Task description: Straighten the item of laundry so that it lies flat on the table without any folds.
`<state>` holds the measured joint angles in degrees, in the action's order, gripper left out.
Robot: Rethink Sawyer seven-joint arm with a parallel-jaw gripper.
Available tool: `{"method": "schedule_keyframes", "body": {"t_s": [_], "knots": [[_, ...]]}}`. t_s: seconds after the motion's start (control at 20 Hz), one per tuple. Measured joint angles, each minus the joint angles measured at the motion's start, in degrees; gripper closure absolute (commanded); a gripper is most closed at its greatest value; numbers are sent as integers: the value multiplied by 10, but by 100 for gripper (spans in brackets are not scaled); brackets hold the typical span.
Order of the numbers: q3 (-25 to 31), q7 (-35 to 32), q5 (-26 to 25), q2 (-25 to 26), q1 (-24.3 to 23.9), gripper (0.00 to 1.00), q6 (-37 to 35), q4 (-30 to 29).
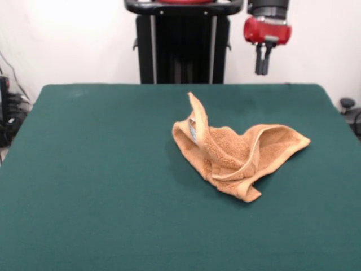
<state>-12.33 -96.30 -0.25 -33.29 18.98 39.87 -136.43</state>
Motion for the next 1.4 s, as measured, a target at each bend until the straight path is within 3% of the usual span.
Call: {"method": "schedule_keyframes", "body": {"t_s": [0.35, 0.6, 1.4], "knots": [[0, -19, 8, 78, -1, 100, 6, 2], [0, -19, 17, 101, -3, 100, 6, 7], [2, -19, 25, 88, -6, 100, 6, 0]]}}
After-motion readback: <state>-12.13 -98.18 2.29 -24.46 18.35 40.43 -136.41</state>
